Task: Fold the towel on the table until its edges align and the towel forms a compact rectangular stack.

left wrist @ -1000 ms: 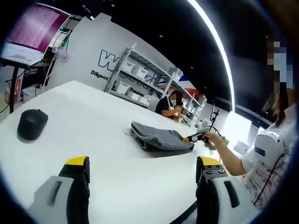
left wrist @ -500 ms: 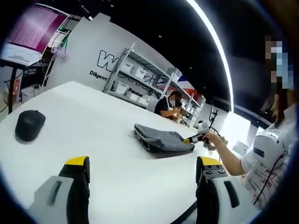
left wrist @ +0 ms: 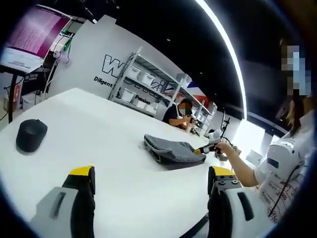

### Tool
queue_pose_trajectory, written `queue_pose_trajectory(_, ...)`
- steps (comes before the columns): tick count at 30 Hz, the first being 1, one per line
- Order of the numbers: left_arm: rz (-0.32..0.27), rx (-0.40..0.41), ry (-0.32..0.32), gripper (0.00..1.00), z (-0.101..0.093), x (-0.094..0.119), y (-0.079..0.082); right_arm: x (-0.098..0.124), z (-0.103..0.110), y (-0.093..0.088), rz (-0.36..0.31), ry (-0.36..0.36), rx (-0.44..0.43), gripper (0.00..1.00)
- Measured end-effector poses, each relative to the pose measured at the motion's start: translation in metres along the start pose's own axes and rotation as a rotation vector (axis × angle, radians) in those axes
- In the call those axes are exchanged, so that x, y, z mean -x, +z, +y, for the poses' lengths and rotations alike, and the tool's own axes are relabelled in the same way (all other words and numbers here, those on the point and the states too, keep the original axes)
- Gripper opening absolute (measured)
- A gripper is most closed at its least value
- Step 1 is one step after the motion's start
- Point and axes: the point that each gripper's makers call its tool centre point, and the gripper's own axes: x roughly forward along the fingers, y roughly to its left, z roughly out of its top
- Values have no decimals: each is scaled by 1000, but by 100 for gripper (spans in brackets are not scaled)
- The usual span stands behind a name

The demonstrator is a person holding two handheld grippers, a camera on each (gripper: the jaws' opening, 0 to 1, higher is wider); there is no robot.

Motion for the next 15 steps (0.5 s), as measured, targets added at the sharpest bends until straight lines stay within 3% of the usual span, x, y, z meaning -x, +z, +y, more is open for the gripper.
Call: queue_pose_trajectory(15,-1,-8,-4,99,-4,3,1,8,-11,-4,11,-54,36,24)
